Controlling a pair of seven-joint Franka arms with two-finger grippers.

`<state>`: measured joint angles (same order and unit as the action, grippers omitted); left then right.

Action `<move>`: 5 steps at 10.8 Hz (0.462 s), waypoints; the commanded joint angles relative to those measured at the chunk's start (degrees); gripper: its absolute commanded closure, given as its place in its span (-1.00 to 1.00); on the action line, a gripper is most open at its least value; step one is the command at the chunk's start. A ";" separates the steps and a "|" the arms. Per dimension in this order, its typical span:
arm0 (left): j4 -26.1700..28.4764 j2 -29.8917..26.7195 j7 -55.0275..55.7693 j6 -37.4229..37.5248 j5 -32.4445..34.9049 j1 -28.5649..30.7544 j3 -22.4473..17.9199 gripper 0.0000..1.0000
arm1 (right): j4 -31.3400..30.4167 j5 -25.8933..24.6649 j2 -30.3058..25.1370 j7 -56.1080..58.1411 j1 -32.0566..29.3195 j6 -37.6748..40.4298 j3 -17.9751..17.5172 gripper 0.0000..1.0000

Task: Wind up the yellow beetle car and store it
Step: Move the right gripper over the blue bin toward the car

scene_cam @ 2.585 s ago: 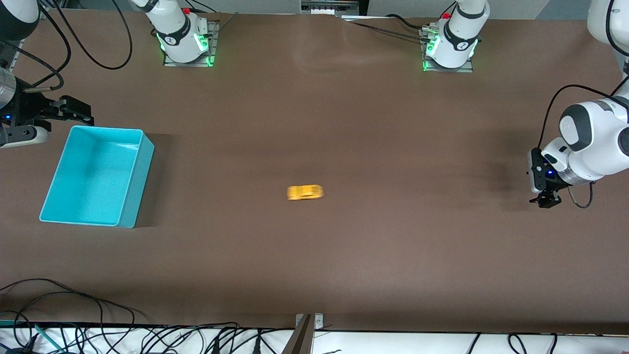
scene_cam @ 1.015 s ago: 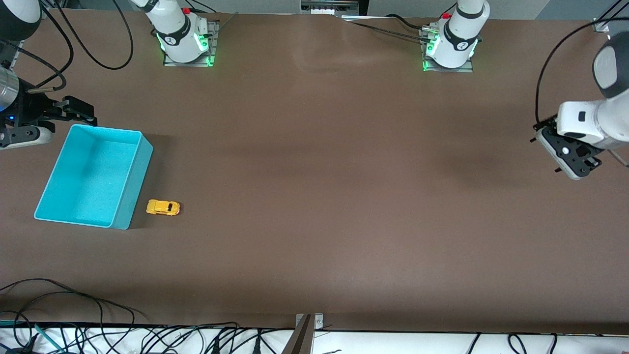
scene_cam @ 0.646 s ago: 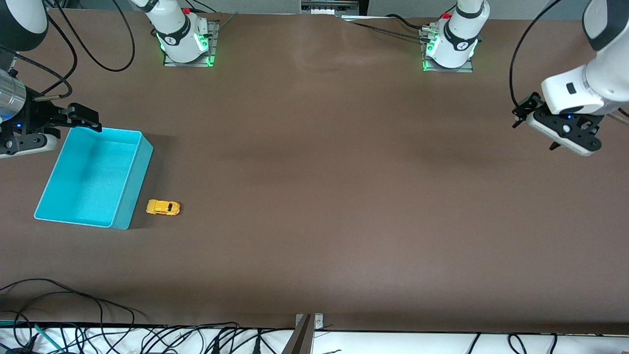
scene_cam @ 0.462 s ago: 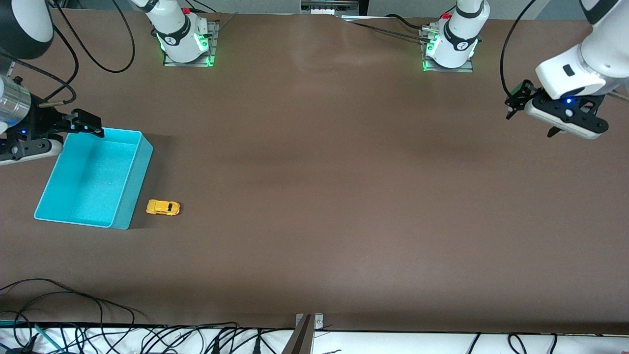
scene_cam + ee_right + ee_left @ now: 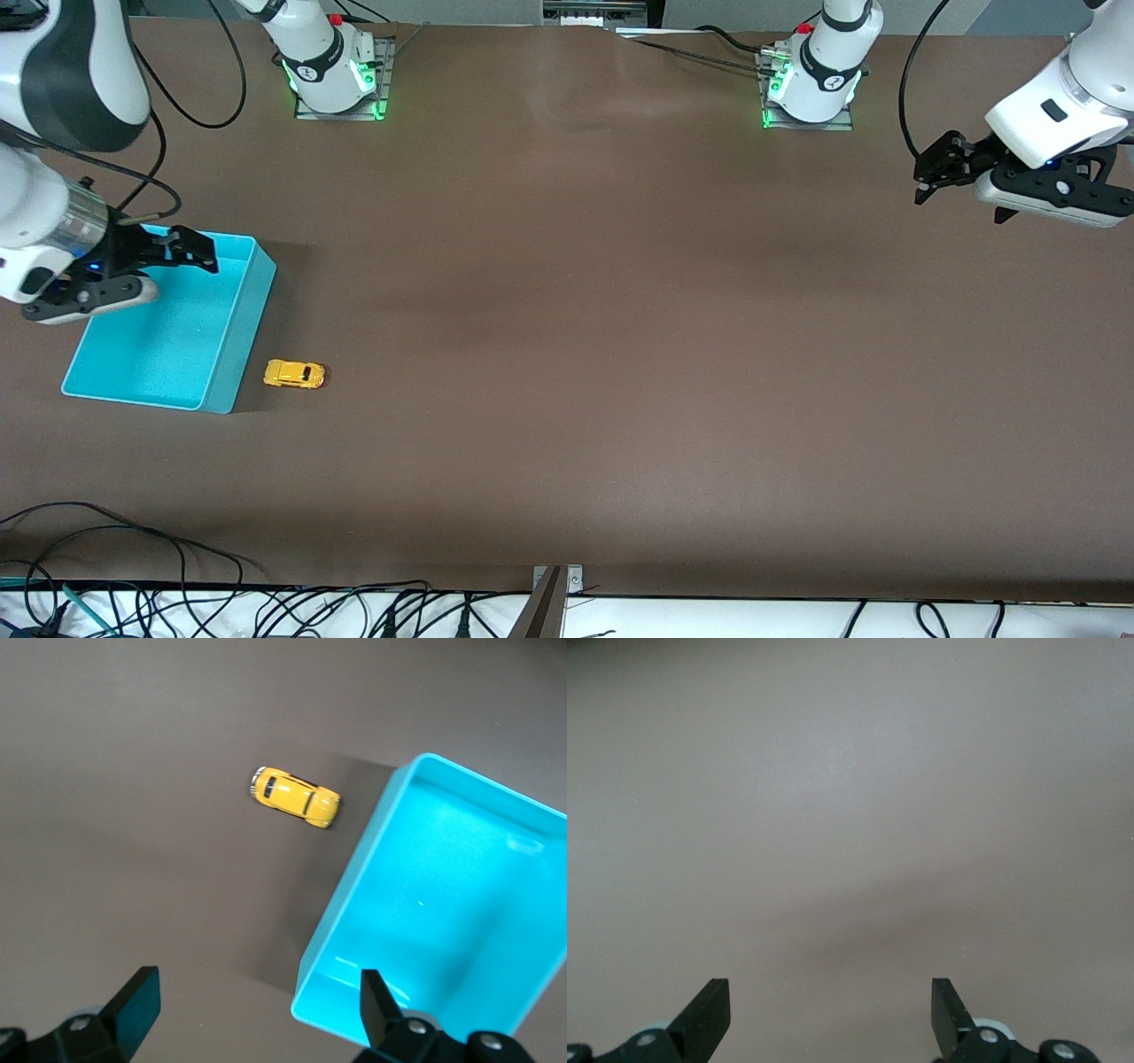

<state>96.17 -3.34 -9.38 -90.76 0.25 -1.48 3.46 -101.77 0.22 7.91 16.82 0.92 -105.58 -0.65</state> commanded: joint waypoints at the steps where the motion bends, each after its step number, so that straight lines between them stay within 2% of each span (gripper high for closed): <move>1: -8.27 5.98 1.29 3.74 -1.39 -0.98 -1.08 -1.00 | -5.88 1.18 -1.14 3.13 -0.22 -5.67 -1.90 -1.00; 5: -7.84 5.72 2.96 1.11 -0.51 -0.54 -0.91 -1.00 | -7.92 1.10 3.59 12.17 -0.83 -12.88 -1.99 -1.00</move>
<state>89.92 1.85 -7.61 -89.74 0.11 -1.67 3.03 -109.21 0.25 9.73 24.85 0.83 -115.47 -2.57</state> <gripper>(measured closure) 0.000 0.000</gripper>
